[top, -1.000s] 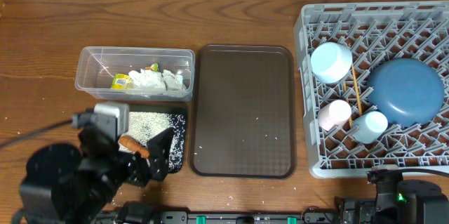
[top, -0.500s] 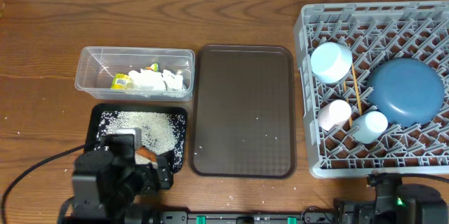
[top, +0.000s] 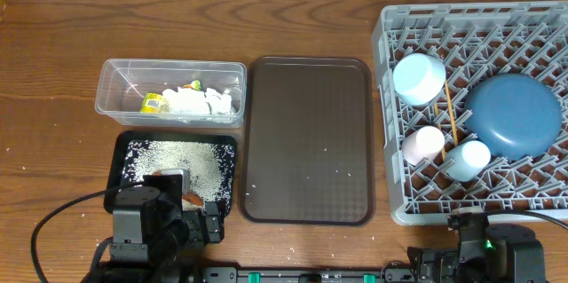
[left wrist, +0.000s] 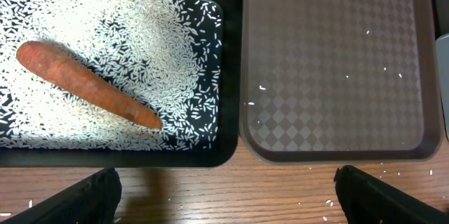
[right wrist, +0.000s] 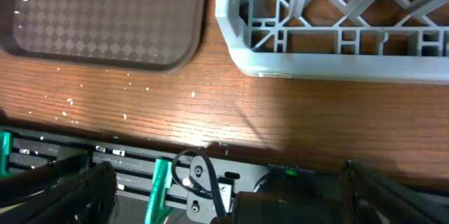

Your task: Sort waste into correct bins and load items into the dishwasher rack

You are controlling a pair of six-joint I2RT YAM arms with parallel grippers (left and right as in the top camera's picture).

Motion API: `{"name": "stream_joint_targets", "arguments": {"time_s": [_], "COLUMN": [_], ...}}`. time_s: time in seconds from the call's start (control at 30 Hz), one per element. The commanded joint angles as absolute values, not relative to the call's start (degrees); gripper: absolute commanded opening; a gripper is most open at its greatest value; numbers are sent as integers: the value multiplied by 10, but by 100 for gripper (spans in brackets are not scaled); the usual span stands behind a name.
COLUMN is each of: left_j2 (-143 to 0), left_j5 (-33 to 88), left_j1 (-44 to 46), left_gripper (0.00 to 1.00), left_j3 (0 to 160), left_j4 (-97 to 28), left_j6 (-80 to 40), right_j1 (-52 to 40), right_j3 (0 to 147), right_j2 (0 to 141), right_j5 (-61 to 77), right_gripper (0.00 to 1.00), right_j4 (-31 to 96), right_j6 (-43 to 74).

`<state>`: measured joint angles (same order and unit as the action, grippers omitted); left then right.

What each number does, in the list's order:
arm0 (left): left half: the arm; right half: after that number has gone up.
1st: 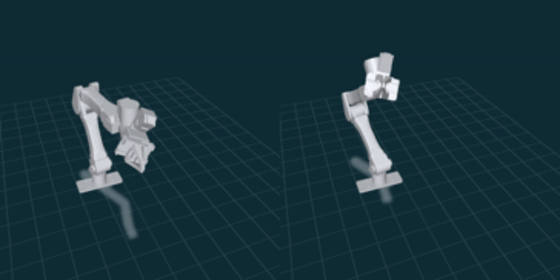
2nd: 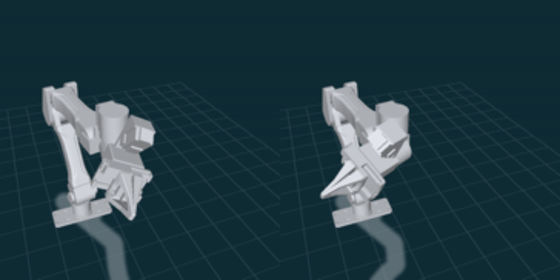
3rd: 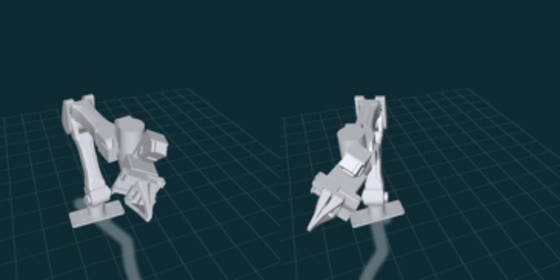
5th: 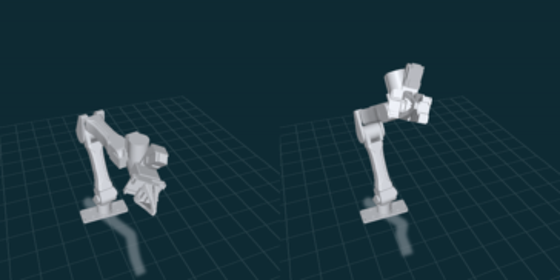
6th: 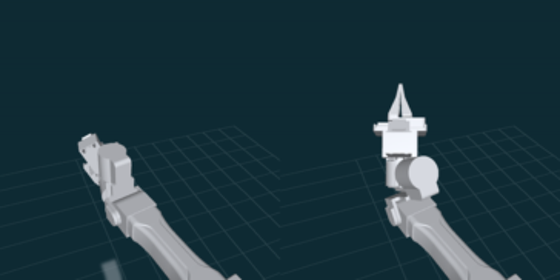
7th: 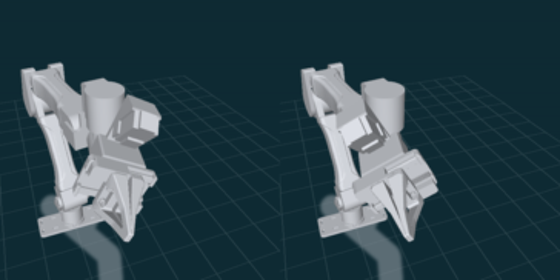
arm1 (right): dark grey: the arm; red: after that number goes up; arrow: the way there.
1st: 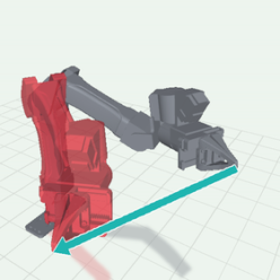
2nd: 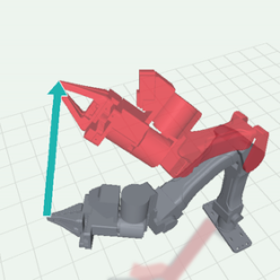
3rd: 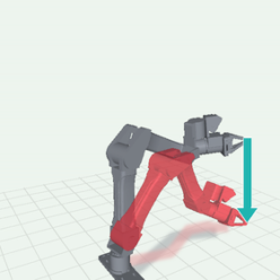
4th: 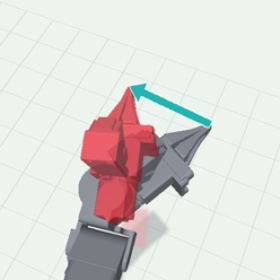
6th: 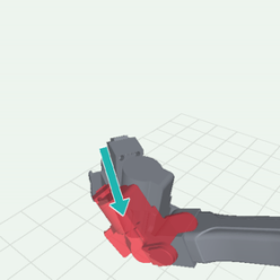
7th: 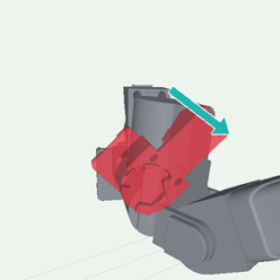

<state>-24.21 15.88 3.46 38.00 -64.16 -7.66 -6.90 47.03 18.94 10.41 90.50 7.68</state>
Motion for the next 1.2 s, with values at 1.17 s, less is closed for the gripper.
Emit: {"name": "stream_joint_targets", "arguments": {"time_s": [1.17], "left_j2": [-237], "left_j5": [154], "left_j1": [32], "left_gripper": [100], "left_j3": [379], "left_j4": [-642], "left_j6": [-77], "right_j1": [-76], "right_j3": [391], "right_j2": [72], "right_j5": [218], "right_gripper": [99], "right_j4": [379], "right_j6": [145]}}
